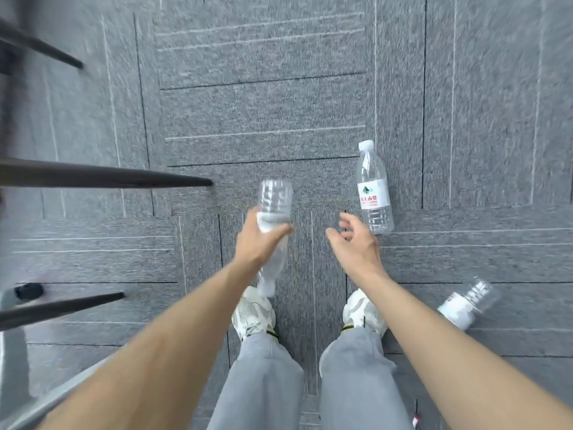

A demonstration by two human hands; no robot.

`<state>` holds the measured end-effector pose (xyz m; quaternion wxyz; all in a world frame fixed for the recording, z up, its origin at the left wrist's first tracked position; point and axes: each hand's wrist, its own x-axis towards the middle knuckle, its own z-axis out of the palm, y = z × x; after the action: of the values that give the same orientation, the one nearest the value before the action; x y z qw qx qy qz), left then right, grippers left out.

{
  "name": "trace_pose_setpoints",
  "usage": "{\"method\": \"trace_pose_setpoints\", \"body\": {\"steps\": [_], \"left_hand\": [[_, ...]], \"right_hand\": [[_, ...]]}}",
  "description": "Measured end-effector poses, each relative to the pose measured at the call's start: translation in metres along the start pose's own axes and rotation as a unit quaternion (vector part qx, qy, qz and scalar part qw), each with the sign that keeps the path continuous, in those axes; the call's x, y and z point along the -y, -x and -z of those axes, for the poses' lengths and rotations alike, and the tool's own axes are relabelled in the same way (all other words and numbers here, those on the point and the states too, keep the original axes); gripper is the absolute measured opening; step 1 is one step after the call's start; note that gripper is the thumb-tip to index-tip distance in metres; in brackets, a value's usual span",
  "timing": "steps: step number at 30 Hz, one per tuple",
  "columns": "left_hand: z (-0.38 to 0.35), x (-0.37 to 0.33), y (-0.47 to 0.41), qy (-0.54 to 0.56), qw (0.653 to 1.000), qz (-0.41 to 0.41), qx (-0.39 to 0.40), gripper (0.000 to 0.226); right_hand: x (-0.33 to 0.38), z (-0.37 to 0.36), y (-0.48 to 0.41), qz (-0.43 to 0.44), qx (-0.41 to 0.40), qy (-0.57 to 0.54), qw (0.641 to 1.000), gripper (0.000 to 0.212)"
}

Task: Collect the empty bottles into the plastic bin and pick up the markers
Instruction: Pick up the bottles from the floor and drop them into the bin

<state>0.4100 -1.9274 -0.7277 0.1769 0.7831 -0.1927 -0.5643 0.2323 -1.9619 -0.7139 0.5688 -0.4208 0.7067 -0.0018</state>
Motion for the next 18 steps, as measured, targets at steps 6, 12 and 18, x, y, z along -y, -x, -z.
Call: {"method": "trace_pose_setpoints", "body": {"steps": [6, 12, 18], "left_hand": [[-0.016, 0.003, 0.05, 0.008, 1.0, -0.003, -0.011, 0.057], [-0.016, -0.015, 0.034, 0.022, 0.999, -0.029, -0.03, 0.059], [-0.015, -0.014, -0.016, -0.004, 0.998, -0.055, -0.042, 0.056]], "right_hand": [[0.007, 0.029, 0.006, 0.016, -0.043, 0.032, 0.998, 0.047], [0.005, 0.041, -0.048, 0.077, -0.174, 0.134, 0.973, 0.054], [-0.023, 0.021, -0.111, 0.039, -0.233, 0.163, 0.958, 0.095]]}}
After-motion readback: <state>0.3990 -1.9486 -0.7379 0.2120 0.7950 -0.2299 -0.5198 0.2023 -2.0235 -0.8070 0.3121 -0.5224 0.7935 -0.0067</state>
